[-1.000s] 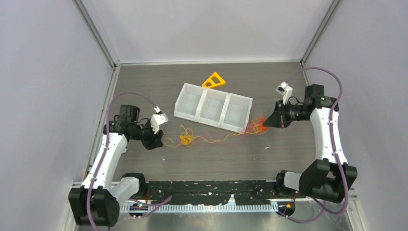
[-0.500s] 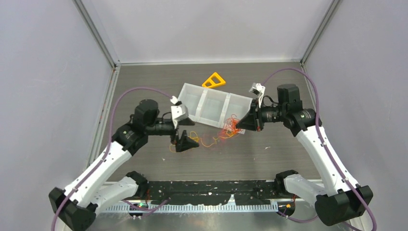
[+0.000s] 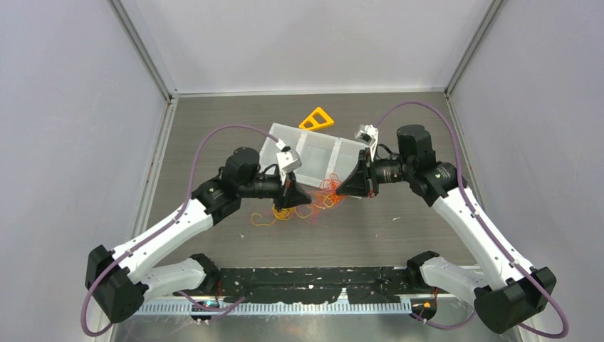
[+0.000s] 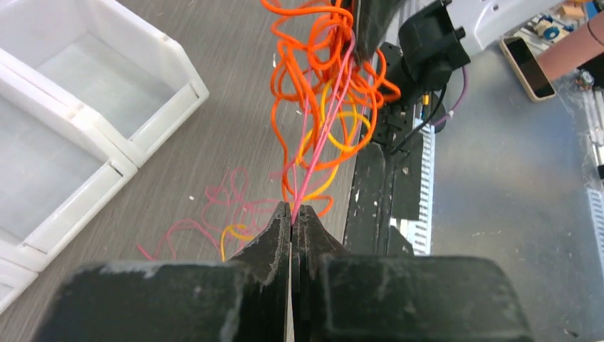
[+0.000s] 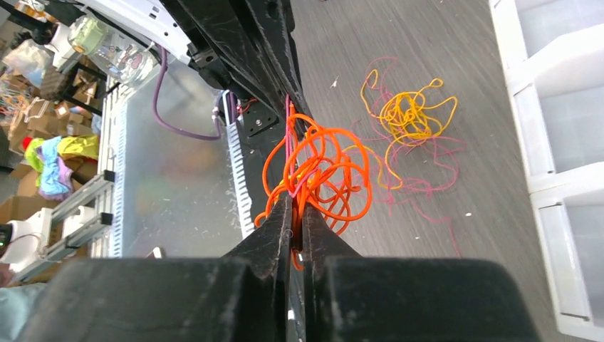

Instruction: Untangle the cables

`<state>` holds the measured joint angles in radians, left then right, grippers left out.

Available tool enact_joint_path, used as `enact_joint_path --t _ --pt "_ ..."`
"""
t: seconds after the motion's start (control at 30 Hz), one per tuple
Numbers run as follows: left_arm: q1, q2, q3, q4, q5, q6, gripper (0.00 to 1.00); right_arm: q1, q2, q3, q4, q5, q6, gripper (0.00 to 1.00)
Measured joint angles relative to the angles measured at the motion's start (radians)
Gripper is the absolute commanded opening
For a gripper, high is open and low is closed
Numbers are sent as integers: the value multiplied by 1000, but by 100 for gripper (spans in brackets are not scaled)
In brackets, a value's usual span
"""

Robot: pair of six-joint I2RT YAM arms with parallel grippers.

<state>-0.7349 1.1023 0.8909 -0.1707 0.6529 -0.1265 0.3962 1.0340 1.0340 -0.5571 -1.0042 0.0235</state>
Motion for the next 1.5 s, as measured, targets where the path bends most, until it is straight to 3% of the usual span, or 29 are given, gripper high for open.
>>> enact_joint_path --t 0.17,0.47,0.73,0.77,0.8,0.87,0.9,1.0,1.13,1.33,1.43,1.5 --pt "63 -121 -103 -61 40 112 0 -53 0 -4 -39 -7 -21 12" --pt "250 -183 -170 -296 67 356 0 -208 1 14 -197 -26 -146 7" --pt "518 -228 -159 -573 92 681 0 -334 33 70 -393 -35 -327 6" --pt "532 -228 -156 -608 93 725 22 -340 35 69 -400 -39 -335 5" --pt "534 -228 -153 -649 103 769 53 -341 35 69 -400 -46 -332 5" --pt "514 -224 -134 -705 126 805 84 -323 29 55 -362 -60 -301 5" --pt "496 -219 -114 -726 138 795 93 -303 23 43 -333 -63 -279 5" --pt "407 -188 -3 -731 179 700 99 -204 -1 -4 -236 -44 -208 6" --pt "294 -200 68 -540 181 446 99 -69 -24 -44 -101 -11 -107 5" --pt "105 -162 68 -239 93 100 99 34 -25 -50 58 23 3 5" --pt "56 -77 68 -121 51 -22 91 65 -16 -49 108 26 32 5" --pt "28 -34 68 -79 26 -64 73 80 -5 -48 126 25 41 5"
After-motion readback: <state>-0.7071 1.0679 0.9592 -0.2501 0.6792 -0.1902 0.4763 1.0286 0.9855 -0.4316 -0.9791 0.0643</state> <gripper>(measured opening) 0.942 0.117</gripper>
